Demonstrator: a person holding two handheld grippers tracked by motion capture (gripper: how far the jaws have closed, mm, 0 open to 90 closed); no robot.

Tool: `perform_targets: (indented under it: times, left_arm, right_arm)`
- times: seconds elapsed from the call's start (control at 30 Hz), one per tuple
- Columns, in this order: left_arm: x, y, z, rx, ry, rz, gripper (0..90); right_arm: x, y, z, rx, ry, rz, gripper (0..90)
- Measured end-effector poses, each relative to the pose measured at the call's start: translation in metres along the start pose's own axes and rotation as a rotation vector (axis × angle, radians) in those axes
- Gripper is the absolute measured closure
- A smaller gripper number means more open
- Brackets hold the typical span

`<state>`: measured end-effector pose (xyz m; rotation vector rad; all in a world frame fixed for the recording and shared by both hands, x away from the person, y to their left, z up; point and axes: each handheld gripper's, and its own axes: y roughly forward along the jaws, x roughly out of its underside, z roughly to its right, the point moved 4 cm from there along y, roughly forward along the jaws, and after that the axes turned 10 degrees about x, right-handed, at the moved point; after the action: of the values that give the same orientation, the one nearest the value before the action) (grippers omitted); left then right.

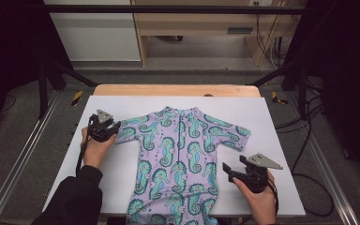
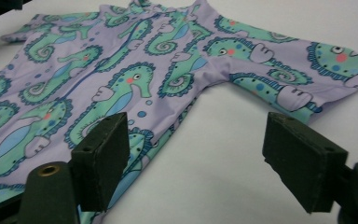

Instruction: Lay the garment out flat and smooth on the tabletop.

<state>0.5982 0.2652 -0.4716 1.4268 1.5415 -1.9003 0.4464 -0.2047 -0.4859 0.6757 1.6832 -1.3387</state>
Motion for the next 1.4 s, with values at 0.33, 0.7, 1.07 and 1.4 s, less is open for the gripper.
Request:
perform_targets:
  times: [0.33,0.7,1.07,1.4]
  left_arm:
    - [0.016,-0.045,0.044,0.088,-0.002,0.11,58.4]
    - [0.022,-0.069,0.074,0.125,0.026,0.17,58.4]
    - [0.029,-0.073,0.081,0.164,0.007,0.169,53.3]
    - [0.049,-0.052,0.122,0.29,0.037,0.002,53.2]
  right_arm:
    - [0.011,0.005,-0.03,-0.13,-0.047,-0.097,52.8]
    - [0.015,0.018,-0.044,-0.135,-0.14,-0.188,90.0]
    - [0.005,0.025,-0.035,-0.106,-0.113,-0.203,88.0]
    - [0.004,0.018,-0.036,-0.088,-0.09,-0.082,48.6]
